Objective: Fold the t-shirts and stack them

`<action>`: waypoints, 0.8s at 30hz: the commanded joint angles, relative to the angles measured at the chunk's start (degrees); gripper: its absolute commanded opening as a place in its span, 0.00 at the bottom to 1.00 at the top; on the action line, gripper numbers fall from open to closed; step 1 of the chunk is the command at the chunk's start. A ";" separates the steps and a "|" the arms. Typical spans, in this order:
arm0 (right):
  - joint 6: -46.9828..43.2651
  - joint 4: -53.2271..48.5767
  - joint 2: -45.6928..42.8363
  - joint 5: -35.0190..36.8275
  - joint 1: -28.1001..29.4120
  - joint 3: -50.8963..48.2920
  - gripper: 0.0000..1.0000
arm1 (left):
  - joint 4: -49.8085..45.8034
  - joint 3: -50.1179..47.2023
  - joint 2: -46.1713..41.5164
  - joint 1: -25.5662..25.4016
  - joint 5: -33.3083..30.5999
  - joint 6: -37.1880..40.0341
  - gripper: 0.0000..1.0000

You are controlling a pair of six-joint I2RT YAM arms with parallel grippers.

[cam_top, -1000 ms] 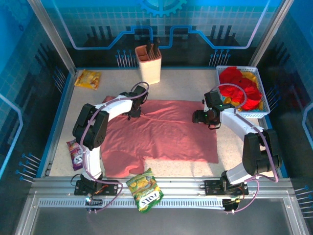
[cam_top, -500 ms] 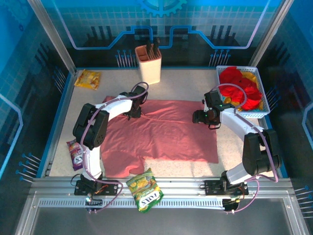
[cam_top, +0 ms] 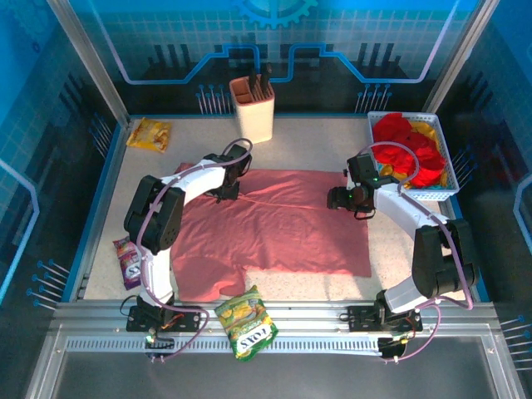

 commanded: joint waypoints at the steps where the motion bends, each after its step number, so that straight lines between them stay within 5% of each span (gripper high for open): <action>1: -0.67 -1.02 -0.23 0.10 0.41 -0.17 0.75 | -9.93 1.77 -3.93 -2.00 -1.88 -3.43 0.00; 18: -0.82 -1.04 -1.64 -0.65 0.35 -1.23 0.75 | -33.26 0.70 -5.88 -13.42 -2.18 -18.84 0.01; 22: -0.76 -0.94 -1.30 -1.21 0.33 -0.98 0.75 | -32.91 0.71 -3.54 -14.91 -1.17 -19.63 0.07; 24: -0.85 -0.95 -1.11 -1.50 0.34 -0.87 0.75 | -32.73 1.08 -2.36 -14.90 -1.51 -18.99 0.22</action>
